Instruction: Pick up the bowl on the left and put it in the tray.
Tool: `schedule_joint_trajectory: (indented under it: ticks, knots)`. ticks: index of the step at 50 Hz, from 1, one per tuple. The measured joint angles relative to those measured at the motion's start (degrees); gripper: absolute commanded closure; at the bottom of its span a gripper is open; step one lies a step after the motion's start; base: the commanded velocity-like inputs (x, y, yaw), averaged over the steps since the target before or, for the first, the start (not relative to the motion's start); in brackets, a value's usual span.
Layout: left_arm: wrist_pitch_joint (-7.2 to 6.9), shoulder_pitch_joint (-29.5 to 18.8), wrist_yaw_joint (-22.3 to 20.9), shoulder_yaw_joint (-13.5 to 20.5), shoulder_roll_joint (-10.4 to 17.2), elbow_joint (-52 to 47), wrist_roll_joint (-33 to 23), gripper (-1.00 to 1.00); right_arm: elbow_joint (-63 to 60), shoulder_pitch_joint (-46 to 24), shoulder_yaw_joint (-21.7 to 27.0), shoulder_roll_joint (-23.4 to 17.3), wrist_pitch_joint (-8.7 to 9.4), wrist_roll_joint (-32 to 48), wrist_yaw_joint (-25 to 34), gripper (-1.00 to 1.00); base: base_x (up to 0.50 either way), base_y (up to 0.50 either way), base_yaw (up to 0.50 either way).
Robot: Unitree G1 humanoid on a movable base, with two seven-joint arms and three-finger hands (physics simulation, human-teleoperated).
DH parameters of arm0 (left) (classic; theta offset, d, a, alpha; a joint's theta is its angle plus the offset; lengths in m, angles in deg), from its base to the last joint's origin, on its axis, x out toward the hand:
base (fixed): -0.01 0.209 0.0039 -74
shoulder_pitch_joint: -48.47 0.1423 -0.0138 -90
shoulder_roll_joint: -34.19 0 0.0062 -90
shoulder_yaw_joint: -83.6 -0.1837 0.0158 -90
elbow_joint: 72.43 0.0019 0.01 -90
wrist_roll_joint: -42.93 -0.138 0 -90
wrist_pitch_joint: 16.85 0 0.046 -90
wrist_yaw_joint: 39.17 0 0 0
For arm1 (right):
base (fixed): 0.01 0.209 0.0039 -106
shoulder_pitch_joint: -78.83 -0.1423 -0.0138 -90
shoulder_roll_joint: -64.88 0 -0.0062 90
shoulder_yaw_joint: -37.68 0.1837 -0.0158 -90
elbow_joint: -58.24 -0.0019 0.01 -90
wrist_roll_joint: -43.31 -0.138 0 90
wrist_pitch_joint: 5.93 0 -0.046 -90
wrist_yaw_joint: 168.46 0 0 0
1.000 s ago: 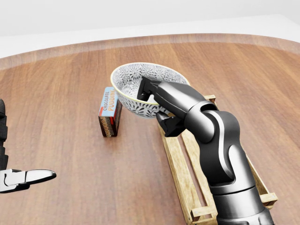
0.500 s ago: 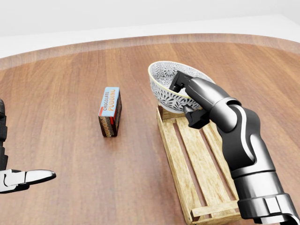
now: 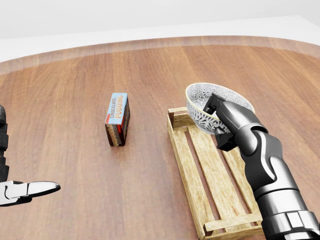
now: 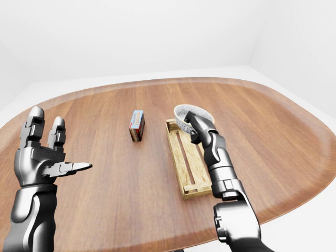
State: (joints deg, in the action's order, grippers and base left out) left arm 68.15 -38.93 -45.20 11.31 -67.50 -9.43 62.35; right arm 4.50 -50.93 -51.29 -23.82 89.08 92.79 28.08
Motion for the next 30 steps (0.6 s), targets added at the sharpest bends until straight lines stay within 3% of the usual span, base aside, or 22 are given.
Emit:
schedule_joint_trajectory:
  ticks: [30]
  knots:
    - [0.00,0.12,-0.08,0.19,-0.02,-0.46,0.19,-1.00,13.30,-0.09,-1.66,0.65,0.00,1.36,-8.63,1.00,0.00,0.00,0.00]
